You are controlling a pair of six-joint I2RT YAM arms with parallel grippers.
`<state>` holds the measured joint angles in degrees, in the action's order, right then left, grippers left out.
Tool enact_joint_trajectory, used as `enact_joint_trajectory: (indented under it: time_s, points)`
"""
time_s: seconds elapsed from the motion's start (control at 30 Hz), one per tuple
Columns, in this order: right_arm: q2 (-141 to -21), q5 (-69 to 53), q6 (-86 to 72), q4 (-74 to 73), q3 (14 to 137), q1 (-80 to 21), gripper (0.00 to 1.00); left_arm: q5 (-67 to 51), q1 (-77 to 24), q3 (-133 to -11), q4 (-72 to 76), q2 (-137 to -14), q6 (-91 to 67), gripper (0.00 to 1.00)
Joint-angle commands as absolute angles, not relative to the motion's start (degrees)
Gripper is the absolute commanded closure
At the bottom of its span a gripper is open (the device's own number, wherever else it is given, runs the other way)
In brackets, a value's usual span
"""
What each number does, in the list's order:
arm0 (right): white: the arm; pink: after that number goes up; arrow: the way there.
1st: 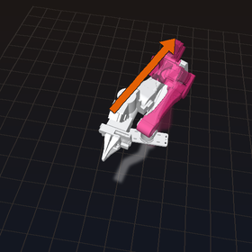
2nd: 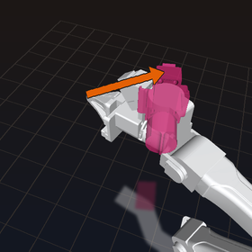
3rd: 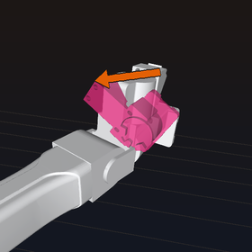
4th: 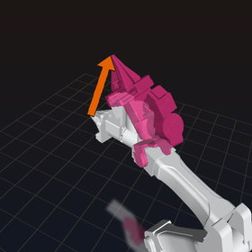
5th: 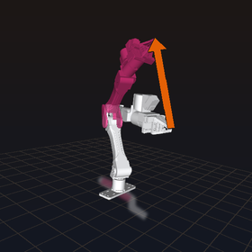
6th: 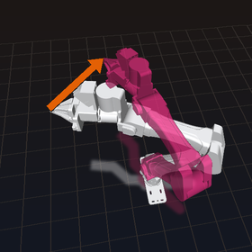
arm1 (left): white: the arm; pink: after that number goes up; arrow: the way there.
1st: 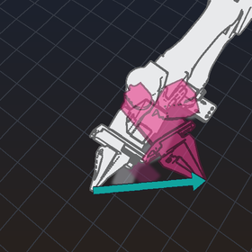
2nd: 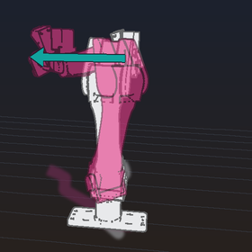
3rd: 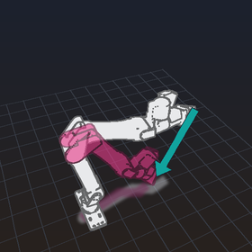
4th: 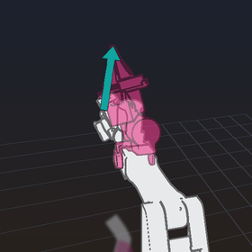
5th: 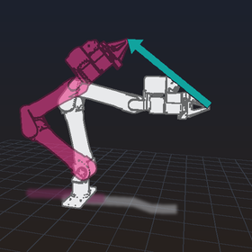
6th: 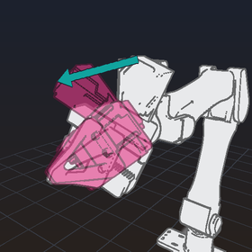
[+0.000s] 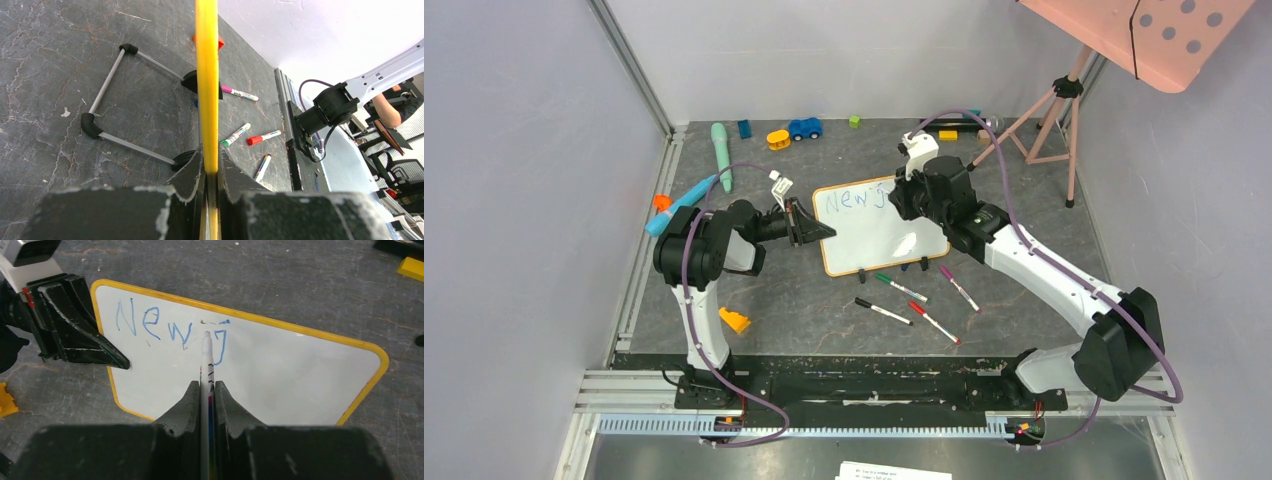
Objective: Write a sentence on the whiteboard
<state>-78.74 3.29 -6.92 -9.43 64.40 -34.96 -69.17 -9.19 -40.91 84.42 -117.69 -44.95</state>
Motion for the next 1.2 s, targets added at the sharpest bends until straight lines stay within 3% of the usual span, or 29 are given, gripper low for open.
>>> enact_joint_trajectory:
  time_s: [0.0,1.17]
  points:
    - [-76.9,6.8,-6.3,-8.2,63.6,-34.3,1.00,-69.8,-9.8,-40.5,89.2,-115.7,-40.5,0.98]
    - [-74.8,9.8,-6.1,-11.1,61.6,-32.6,1.00,-67.8,-9.6,-39.8,89.2,-115.7,-40.7,0.98]
